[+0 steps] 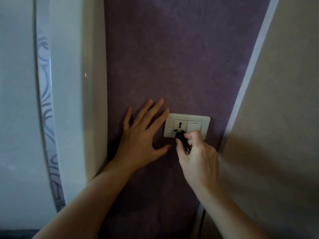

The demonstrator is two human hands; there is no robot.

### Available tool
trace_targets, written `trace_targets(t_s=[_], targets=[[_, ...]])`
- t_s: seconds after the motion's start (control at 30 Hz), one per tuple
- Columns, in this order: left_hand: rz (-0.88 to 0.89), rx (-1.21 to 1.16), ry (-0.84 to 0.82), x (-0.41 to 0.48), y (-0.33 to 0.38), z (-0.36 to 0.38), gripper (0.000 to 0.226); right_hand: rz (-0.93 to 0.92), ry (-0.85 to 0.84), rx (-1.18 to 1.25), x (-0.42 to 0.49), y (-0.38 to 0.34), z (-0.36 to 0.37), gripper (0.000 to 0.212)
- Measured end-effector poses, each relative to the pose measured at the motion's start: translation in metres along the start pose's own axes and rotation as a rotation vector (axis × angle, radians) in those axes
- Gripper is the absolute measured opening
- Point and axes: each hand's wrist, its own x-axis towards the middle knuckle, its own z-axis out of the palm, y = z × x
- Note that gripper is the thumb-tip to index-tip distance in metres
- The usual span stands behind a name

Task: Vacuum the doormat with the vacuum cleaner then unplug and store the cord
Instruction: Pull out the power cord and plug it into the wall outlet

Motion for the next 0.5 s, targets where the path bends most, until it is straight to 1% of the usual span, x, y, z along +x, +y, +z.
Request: trace_targets(t_s=[0.17, 0.37, 0.5], targets=[[0.010, -0.012, 0.010, 0.000, 0.000, 0.000, 0.093, 0.049, 0.005, 0.070, 0.009, -0.005, 0.003, 0.023], [0.012, -0.017, 0.013, -0.001, 0.000, 0.000, 0.093, 0.083, -0.008, 0.167, 0.007, -0.002, 0.009, 0.017], [0.012, -0.027, 0.013, 0.000, 0.000, 0.000, 0.093, 0.112, 0.035, 0.140, 0.012, -0.002, 0.016, 0.018]])
